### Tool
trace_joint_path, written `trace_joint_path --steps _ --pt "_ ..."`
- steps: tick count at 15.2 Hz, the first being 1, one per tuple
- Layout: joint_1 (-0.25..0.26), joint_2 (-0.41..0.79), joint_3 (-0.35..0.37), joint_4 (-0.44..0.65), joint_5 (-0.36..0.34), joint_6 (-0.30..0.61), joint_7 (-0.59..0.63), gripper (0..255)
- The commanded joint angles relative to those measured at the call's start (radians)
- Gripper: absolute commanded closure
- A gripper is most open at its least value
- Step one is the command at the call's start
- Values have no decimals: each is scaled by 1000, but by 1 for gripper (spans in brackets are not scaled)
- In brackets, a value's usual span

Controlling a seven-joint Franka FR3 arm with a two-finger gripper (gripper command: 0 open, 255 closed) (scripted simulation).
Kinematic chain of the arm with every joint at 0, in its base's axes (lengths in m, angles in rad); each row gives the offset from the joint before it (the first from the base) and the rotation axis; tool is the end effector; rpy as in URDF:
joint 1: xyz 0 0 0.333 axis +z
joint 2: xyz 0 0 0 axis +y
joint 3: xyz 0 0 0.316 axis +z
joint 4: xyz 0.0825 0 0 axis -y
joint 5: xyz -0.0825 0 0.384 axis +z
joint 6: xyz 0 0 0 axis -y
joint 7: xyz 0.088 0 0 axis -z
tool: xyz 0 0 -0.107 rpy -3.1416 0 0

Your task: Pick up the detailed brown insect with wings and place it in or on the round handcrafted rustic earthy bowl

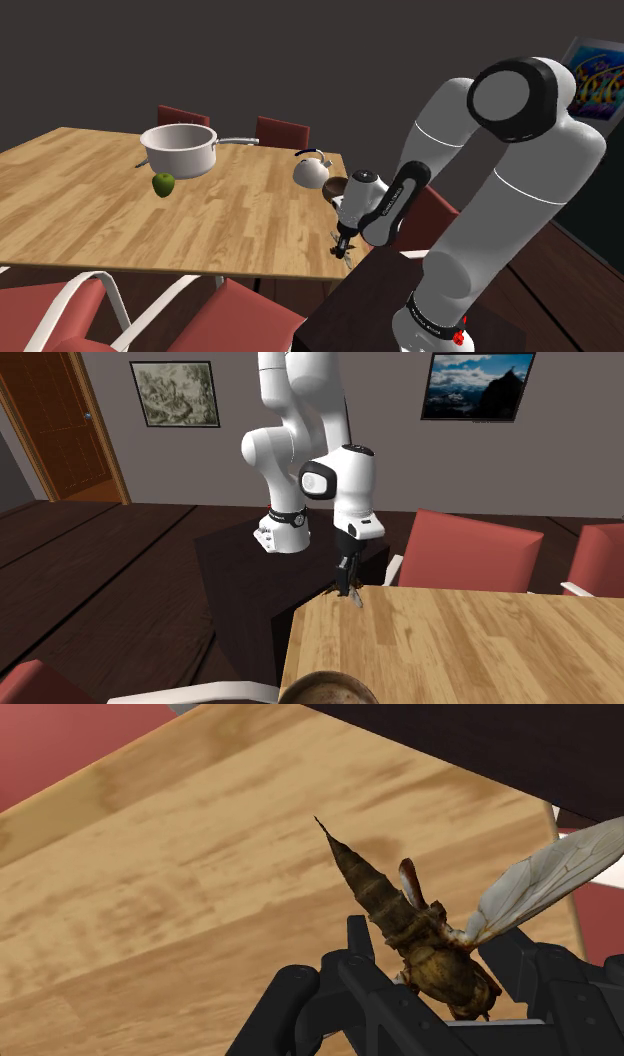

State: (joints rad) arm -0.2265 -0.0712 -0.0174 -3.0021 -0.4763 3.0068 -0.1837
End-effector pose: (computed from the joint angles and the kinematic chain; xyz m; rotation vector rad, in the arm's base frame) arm 0.3077 -0.0420 0.1941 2.9829 0.6196 0.0845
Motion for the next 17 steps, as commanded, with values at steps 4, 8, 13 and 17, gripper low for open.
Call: trace_joint_path --steps 4,8,13,17 --pt "88 -138 -45 -22 173 -116 -132 255" --pt "122 -238 -66 -25 216 -213 -167 255" --pt "145 -353 -78 -18 247 -334 -193 255" --pt "157 -434 -82 -5 264 -429 -207 255"
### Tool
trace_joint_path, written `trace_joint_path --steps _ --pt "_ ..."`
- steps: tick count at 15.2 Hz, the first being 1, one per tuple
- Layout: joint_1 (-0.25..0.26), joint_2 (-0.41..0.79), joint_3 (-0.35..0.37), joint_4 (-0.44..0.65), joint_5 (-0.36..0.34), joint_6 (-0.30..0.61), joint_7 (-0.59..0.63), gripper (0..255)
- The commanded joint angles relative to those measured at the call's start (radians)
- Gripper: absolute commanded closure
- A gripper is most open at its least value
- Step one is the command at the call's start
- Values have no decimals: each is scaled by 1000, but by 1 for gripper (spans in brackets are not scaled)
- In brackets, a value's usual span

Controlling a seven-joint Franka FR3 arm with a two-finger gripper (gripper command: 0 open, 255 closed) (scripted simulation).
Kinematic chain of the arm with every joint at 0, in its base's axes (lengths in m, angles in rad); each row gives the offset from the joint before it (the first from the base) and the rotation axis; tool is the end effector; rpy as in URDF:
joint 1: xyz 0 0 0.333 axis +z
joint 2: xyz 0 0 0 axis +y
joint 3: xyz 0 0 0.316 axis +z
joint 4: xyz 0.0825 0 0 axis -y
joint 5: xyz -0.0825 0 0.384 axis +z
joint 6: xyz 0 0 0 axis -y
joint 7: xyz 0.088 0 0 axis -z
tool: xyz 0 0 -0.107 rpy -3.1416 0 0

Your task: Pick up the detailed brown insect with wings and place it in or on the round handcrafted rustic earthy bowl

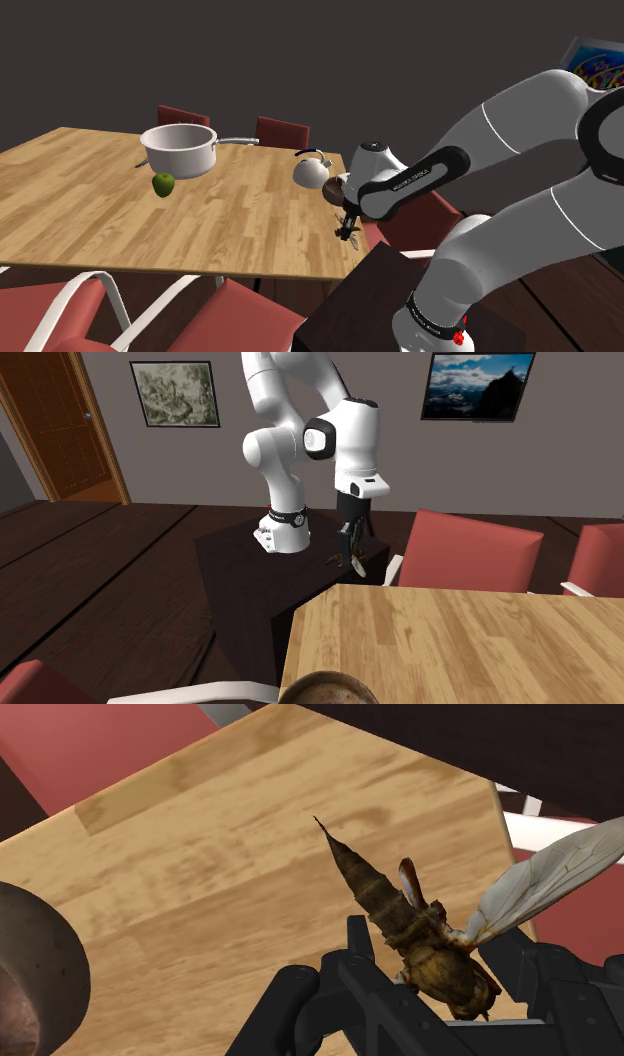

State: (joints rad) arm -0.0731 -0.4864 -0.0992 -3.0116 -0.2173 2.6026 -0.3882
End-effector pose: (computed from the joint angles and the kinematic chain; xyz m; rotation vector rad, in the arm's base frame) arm 0.3071 -0.0431 0.2847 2.9862 0.6176 0.0864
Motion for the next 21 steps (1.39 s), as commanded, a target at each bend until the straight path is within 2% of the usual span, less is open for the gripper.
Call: trace_joint_path --steps 1,10,16,21 --pt "6 -38 -1 9 9 -47 -5 255" --pt "21 -168 1 56 33 -224 -24 255" --pt "-27 63 -102 227 4 -153 -149 255" --pt "-32 240 -179 392 36 -132 -261 255"
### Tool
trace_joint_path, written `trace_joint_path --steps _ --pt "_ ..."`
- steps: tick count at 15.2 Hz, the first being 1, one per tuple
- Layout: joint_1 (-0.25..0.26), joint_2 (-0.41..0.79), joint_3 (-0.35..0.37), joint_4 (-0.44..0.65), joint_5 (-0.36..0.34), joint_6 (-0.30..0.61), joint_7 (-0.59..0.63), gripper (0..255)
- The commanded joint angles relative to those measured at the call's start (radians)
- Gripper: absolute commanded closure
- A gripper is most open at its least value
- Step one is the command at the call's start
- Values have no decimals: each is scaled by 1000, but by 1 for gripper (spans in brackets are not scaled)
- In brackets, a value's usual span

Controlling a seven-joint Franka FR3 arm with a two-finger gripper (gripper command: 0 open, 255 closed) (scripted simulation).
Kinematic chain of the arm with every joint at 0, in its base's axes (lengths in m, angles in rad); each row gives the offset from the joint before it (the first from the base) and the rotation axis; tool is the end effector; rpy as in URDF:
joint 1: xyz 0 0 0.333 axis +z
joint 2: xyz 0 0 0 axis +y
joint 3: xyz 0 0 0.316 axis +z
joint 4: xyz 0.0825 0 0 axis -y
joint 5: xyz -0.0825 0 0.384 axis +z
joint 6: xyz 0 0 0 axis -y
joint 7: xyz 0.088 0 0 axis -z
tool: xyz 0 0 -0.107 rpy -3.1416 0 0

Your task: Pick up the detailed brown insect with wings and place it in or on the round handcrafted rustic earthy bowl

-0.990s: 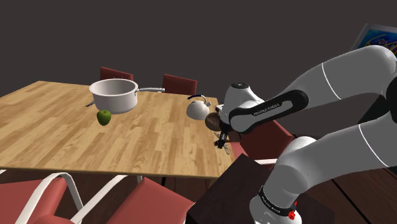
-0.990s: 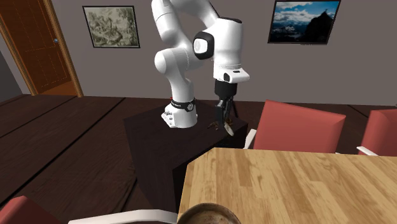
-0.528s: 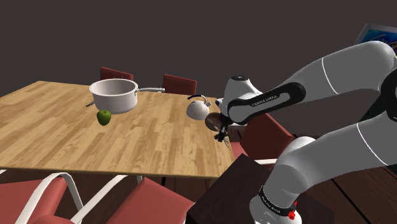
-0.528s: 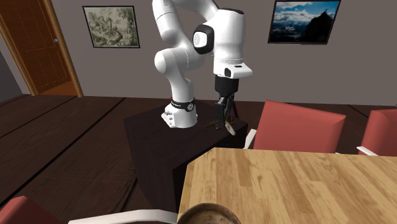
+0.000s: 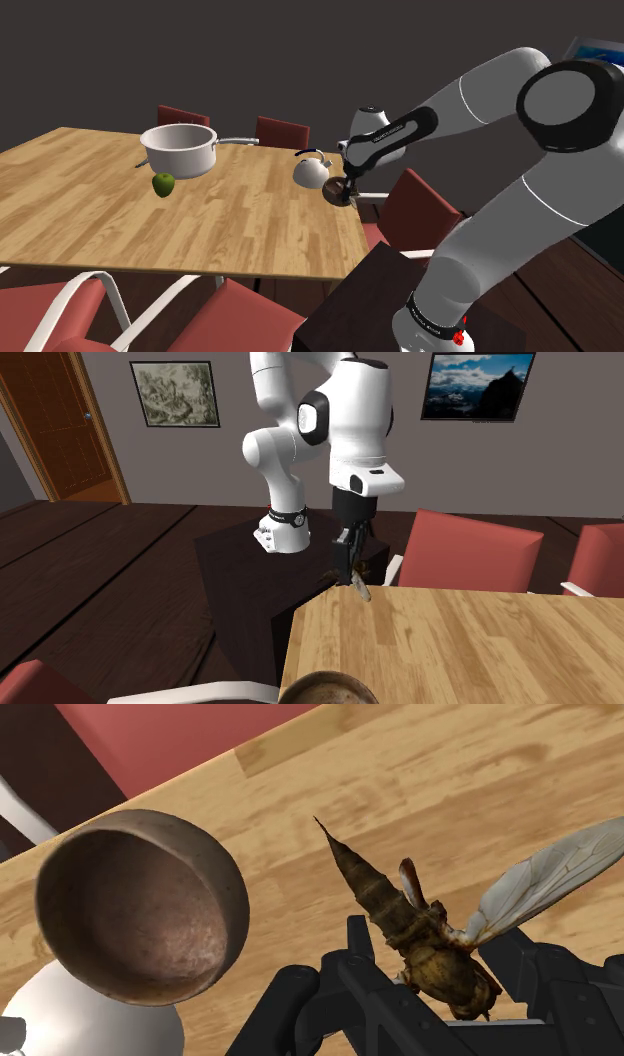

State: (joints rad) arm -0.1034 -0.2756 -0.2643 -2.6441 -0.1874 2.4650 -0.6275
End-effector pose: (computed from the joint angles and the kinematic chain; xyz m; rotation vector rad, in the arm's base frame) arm 0.3919 -0.1469 0.3404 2.9875 0.6167 0.0857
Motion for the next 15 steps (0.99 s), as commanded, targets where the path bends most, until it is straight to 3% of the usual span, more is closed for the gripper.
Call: trace_joint_path --steps 1,8,14,15 --pt "-1 63 -28 59 19 7 -46 255" --pt "-14 303 -95 325 148 -20 -228 255" --pt "-80 537 -105 624 279 -100 -378 255" --pt "-83 545 -101 620 282 -88 -380 255"
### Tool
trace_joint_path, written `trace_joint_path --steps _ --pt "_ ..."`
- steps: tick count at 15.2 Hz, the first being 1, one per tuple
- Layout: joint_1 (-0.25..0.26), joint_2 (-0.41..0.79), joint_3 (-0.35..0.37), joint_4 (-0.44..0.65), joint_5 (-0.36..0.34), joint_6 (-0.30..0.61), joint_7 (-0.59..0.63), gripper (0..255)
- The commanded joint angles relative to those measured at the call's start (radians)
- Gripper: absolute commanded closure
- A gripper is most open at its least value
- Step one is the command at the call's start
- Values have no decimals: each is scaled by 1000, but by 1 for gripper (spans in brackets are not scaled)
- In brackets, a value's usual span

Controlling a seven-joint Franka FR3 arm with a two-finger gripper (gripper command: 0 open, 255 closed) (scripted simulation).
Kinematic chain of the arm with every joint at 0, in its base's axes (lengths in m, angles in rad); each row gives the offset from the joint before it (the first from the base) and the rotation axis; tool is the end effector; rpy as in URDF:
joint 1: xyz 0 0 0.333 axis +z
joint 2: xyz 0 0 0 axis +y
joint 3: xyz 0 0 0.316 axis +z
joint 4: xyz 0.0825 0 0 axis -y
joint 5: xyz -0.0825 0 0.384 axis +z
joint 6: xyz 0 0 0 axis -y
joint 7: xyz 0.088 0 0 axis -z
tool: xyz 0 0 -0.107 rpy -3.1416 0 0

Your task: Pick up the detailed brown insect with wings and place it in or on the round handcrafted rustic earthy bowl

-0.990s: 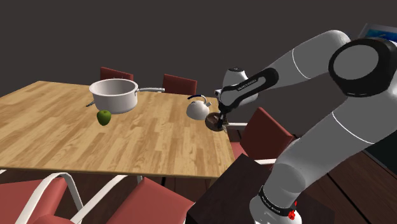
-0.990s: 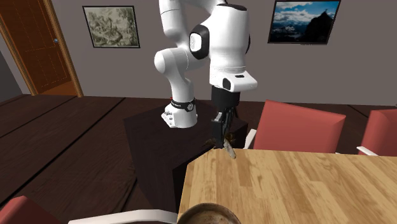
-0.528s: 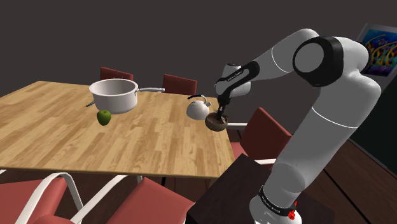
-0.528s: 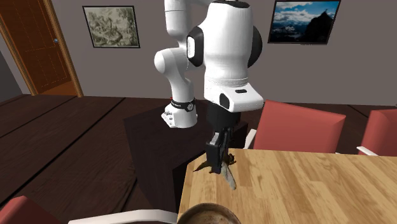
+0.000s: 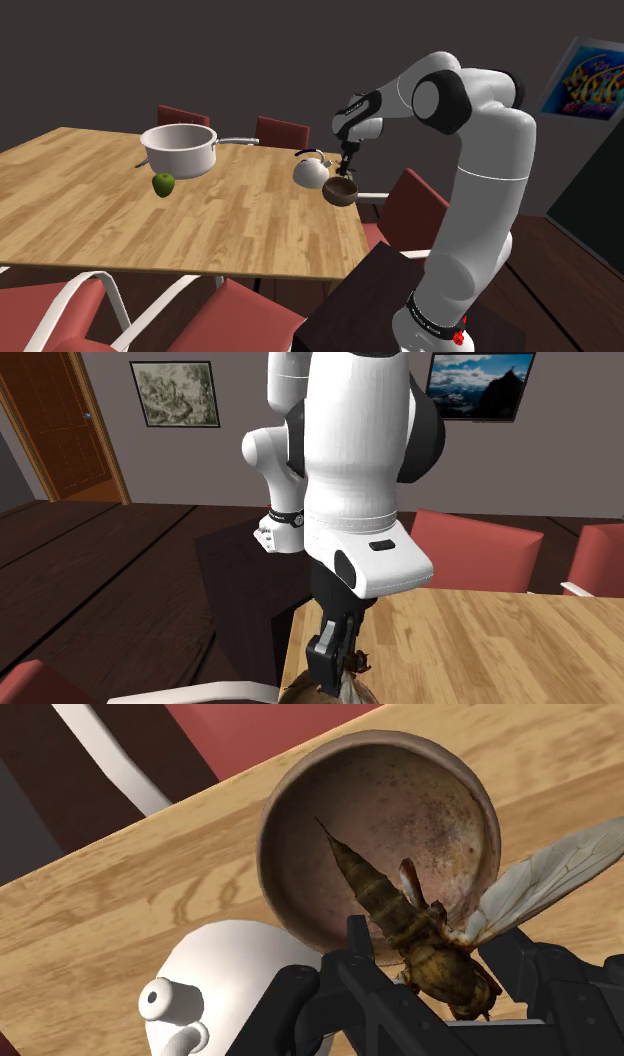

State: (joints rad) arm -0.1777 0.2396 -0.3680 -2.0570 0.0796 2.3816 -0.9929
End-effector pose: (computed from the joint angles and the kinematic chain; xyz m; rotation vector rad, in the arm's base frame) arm 0.5112 -0.3024 0.3372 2.9867 0.6151 0.0838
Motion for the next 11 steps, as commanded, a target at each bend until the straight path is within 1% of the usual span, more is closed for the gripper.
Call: trace_joint_path --steps 1,11 --pt "-10 38 5 29 20 6 -18 255" --pt "-29 127 29 2 68 117 -48 255"
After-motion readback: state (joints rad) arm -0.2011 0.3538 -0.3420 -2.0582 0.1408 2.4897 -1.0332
